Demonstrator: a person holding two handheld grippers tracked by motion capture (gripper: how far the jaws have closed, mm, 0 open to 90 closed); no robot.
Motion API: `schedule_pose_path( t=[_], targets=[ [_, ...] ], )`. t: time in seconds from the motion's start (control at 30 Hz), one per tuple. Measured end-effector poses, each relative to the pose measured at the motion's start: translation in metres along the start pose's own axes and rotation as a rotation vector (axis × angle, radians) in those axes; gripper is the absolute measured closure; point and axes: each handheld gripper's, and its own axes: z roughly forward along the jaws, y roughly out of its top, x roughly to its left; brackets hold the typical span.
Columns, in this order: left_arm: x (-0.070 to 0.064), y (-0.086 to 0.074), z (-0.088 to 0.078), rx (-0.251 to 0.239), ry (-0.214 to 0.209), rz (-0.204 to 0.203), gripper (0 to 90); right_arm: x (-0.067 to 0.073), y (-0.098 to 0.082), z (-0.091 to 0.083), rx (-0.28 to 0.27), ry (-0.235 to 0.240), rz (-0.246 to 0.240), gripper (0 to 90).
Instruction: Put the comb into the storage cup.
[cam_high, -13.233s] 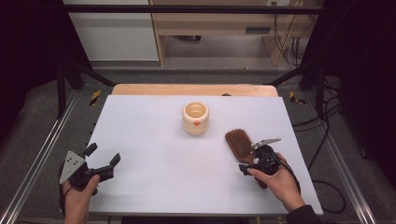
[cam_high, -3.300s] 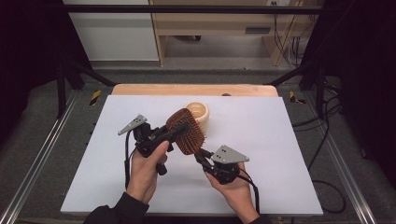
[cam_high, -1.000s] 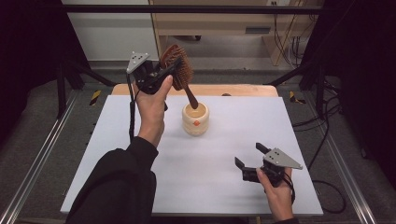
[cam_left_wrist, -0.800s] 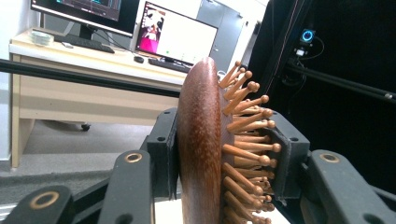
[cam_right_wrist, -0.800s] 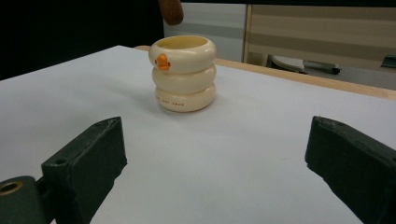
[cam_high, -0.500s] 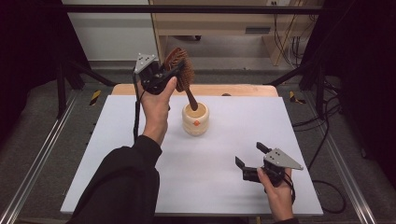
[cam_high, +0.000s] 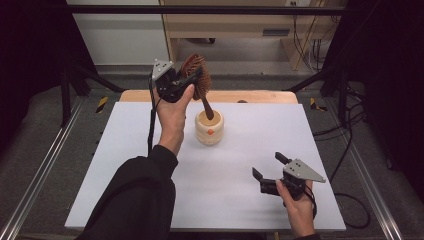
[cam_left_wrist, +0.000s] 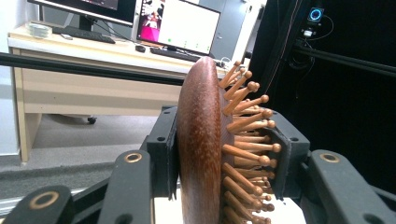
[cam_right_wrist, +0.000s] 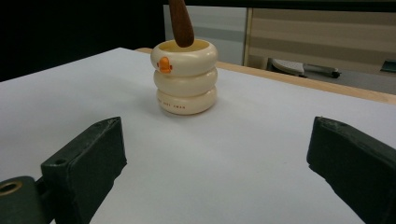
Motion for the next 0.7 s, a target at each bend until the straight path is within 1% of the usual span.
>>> schedule_pose_path(
  t=[0.33,0.57,0.7],
  targets=[
    [-0.002,-0.004,0.003,0.013,-0.002,0.009,52.3,0.001,0.0,0.0,0.0,0.0,-0.001,4.4],
    [-0.004,-0.008,0.007,0.022,0.0,0.03,52.2,0.001,0.0,0.001,0.003,0.002,0.002,4.4],
    [-0.004,-0.012,0.01,0.028,0.004,0.033,52.2,0.001,0.0,0.001,0.005,0.005,0.0,4.8]
  ],
)
